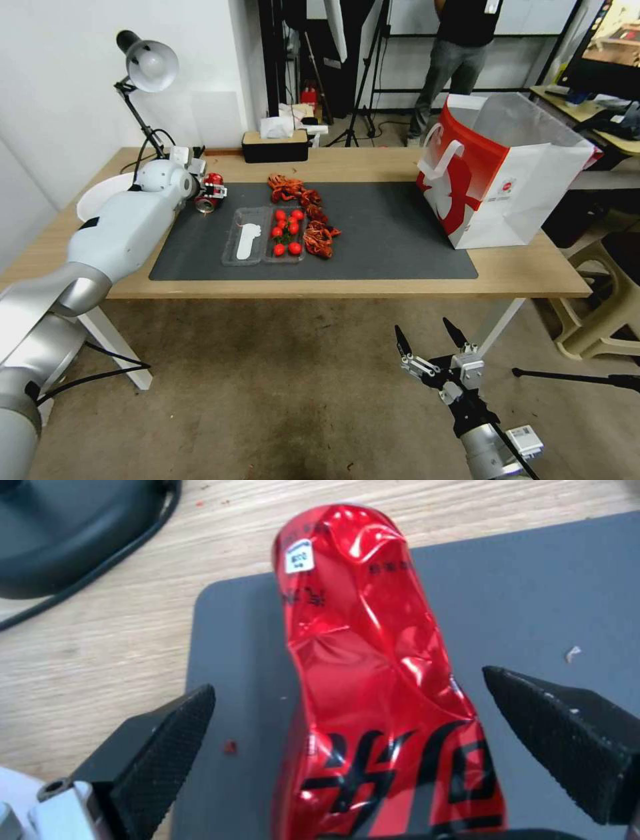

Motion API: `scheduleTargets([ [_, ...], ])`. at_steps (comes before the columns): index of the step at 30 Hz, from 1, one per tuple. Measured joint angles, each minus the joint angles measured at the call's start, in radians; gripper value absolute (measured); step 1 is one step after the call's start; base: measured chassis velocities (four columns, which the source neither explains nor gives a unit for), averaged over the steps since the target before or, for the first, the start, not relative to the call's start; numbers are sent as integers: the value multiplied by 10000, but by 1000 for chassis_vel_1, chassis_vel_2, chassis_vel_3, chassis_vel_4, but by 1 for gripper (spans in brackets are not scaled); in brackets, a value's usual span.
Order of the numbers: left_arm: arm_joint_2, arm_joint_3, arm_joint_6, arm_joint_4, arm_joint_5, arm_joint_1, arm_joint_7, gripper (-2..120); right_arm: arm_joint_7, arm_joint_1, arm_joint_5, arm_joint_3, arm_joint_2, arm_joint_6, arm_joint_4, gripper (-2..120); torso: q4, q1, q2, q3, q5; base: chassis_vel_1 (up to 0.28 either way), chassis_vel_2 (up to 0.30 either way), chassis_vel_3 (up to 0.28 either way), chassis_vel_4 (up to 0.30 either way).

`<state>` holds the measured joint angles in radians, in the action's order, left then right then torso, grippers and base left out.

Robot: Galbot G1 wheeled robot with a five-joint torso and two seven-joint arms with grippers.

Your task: Pick up the trash from the table and place it into the takeout bag.

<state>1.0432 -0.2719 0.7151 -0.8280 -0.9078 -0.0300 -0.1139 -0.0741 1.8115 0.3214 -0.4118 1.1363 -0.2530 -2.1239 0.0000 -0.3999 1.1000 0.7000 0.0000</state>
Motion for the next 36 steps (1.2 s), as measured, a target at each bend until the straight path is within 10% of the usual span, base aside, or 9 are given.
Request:
scheduleTargets([
  [22,-182,-80,100,-557,-100,-113,-167,46,-17,15,2,-13,7,16,-62,100,0,-2,-1,1,-7,0,0,0,0],
  [36,-302,-786,-598,-4351,-1562,784,-124,46,-32,1,-33,4,48,83,-140,100,-3,-1,0,-1,4,0,0,0,0],
])
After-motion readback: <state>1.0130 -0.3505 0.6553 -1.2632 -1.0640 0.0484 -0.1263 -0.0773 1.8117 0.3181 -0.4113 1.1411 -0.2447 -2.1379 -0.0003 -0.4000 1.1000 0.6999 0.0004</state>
